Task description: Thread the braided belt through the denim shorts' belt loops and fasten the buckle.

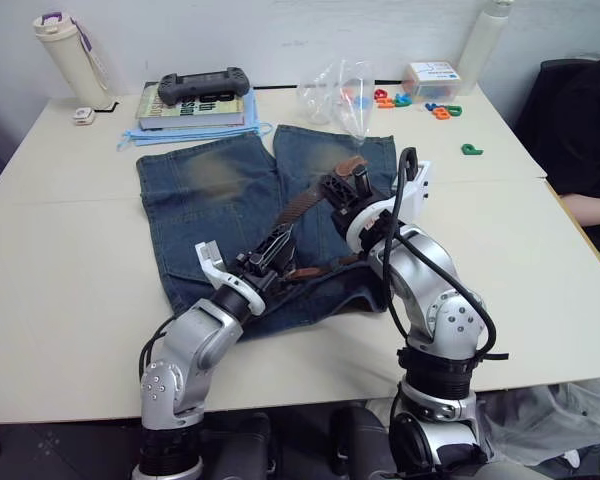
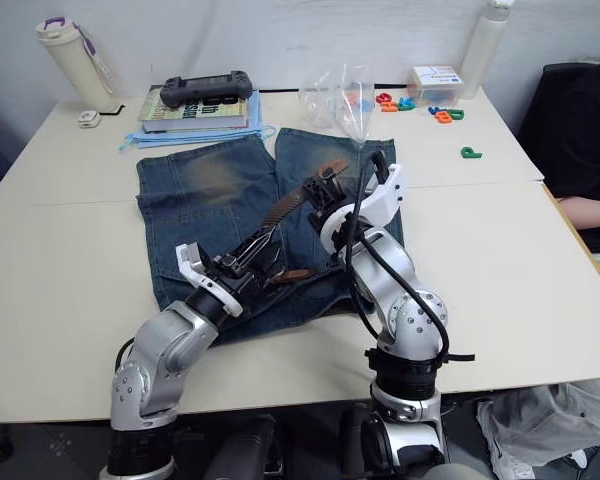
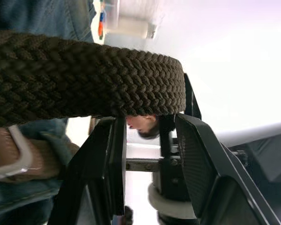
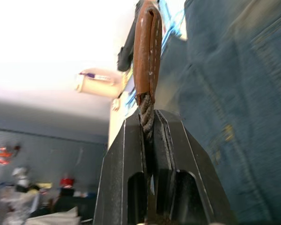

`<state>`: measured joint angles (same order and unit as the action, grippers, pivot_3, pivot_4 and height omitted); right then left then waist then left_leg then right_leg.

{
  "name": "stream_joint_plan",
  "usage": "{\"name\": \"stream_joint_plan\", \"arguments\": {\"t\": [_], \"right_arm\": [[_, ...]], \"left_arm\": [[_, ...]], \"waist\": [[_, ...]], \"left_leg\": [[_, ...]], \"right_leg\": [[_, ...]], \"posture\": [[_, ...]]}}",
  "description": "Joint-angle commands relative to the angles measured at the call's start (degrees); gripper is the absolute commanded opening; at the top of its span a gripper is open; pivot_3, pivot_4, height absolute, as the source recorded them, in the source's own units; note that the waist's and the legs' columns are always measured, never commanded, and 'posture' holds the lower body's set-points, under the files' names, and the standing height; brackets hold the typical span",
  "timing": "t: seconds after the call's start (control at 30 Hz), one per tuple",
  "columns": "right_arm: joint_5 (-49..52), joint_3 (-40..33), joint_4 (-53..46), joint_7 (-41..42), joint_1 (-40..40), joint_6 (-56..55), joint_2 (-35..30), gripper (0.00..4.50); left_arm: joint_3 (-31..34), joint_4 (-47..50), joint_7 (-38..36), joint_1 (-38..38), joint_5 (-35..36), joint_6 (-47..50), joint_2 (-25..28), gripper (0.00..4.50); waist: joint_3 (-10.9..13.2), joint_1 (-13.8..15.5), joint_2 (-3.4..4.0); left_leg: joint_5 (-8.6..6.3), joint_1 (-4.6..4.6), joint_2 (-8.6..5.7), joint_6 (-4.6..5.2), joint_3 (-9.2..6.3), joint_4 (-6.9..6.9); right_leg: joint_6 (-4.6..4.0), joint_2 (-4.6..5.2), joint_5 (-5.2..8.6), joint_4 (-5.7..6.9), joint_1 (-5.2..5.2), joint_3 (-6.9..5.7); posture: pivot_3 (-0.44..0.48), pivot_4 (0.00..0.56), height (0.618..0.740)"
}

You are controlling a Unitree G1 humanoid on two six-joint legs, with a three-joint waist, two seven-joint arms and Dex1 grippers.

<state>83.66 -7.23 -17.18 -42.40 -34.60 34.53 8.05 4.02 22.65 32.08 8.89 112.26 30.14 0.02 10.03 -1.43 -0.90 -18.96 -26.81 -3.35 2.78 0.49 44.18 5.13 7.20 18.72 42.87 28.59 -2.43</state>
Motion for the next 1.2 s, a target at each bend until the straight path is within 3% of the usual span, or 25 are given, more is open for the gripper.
{"name": "stream_joint_plan", "arguments": {"t": [0.03,0.33,0.73,1.2], "right_arm": [[2.76,-0.10,0.48,0.70,-1.81,-2.20,3.08,0.00],[5.71,1.86,1.90,1.92,-0.69,-2.92,3.42,0.00],[6.60,3.66,2.14,2.57,-0.06,-3.14,2.72,0.00],[10.37,-1.72,6.82,2.13,-8.58,-11.94,5.15,0.00]], "left_arm": [[0.69,4.57,-0.21,-1.50,0.74,-0.51,-1.65,1.90],[3.62,4.45,-1.44,-0.75,0.65,-4.44,0.73,1.90],[4.24,0.86,-2.58,3.74,-0.88,-7.26,-0.04,1.90],[-0.71,0.20,-7.89,1.28,-0.89,1.17,4.12,1.90]], "waist": [[0.00,-0.05,0.00],[0.00,0.01,0.00],[0.01,0.04,0.00],[0.03,0.01,0.03]], "left_leg": [[-0.01,0.00,0.00,0.01,0.01,0.00],[-0.01,-0.02,0.02,0.02,-0.02,0.00],[-0.01,-0.06,0.02,0.03,-0.06,0.00],[-0.02,-0.13,0.03,0.03,-0.13,-0.02]], "right_leg": [[0.00,-0.01,0.00,-0.01,0.00,0.01],[-0.01,-0.03,0.01,-0.05,-0.01,-0.02],[-0.01,-0.03,0.01,-0.14,-0.04,-0.08],[0.00,-0.04,0.00,-0.20,0.00,-0.13]], "posture": [[0.000,0.150,0.667],[0.000,0.150,0.667],[0.000,0.150,0.667],[0.000,0.150,0.667]]}}
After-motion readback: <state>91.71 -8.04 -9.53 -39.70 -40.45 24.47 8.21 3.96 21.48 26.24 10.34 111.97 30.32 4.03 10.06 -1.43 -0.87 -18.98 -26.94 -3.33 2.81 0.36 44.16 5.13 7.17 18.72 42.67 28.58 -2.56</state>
